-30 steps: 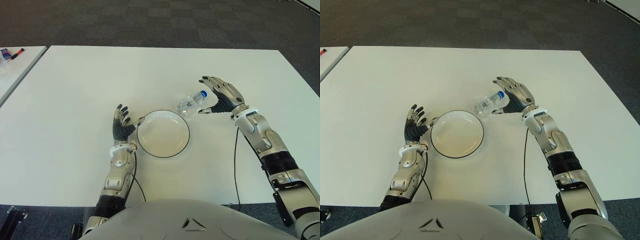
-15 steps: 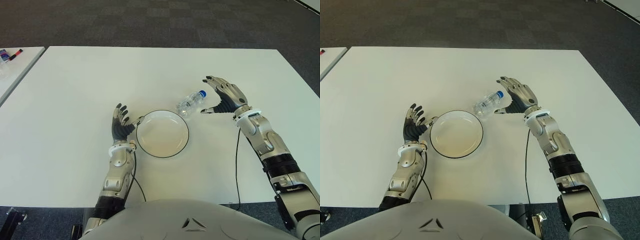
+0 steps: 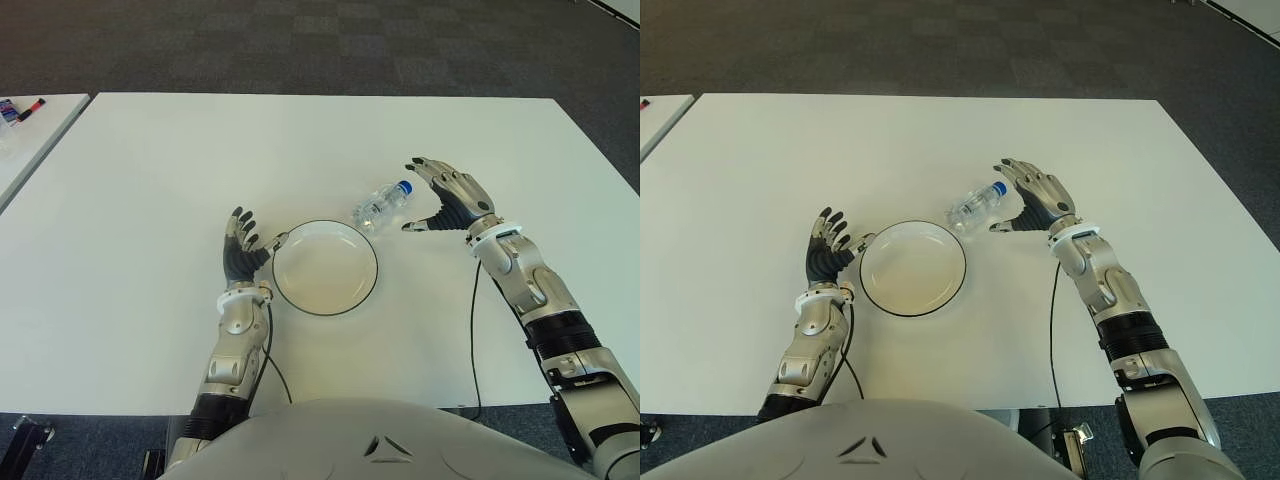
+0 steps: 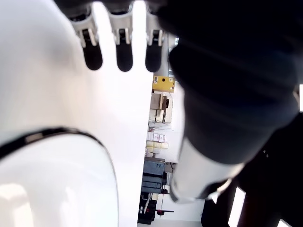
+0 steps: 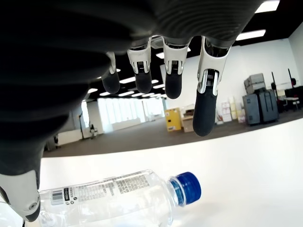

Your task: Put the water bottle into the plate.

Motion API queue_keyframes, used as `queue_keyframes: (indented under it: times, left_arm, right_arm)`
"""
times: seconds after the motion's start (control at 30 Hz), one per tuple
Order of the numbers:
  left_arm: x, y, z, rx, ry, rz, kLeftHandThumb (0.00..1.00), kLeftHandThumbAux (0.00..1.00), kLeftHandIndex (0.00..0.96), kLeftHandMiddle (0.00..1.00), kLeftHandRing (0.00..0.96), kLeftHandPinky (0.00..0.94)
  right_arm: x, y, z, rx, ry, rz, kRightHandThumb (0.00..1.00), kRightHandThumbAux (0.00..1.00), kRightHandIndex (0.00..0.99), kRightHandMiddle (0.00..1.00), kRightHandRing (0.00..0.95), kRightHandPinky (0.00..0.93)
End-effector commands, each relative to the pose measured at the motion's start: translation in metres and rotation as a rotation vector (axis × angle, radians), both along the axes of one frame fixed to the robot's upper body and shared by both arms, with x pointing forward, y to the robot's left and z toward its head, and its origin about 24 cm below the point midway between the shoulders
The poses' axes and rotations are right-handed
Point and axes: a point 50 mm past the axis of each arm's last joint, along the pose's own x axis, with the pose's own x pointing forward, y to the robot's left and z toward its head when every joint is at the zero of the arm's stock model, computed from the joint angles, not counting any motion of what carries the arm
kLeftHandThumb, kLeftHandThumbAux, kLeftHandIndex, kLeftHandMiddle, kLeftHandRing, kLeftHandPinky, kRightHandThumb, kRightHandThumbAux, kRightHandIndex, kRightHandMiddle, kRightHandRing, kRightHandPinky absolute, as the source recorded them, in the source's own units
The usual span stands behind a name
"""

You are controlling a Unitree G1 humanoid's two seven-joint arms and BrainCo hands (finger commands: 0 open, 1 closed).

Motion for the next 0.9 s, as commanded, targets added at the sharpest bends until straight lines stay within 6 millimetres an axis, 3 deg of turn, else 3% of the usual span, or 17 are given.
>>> queue_keyframes:
  times: [0.03, 0.5, 0.9]
  left_arm:
    - [-0.0001, -0.0131, -0.0014, -0.07, 0.022, 0.016, 0.0, 0.963, 0.068, 0.133, 0.127, 0.159]
    - [0.0011, -0.0142, -0.0016, -0.067, 0.026, 0.013, 0.0, 0.964, 0.061, 0.127, 0.12, 0.155]
    - [0.0023, -0.0157, -0.0012, -0.077, 0.027, 0.016, 0.0, 0.963, 0.06, 0.122, 0.116, 0.151]
  right_arm:
    - [-0.0003, -0.0006, -0.0065, -0.009, 0.029, 0.003, 0.534, 0.629, 0.0, 0.0, 0.08, 0.39]
    - [0.0036, -0.0013, -0.0078, -0.019, 0.022, 0.02, 0.509, 0.628, 0.0, 0.0, 0.074, 0.315]
    - [0.0063, -0.0006, -0.007, -0.01, 0.018, 0.035, 0.586, 0.6, 0.0, 0.0, 0.061, 0.403]
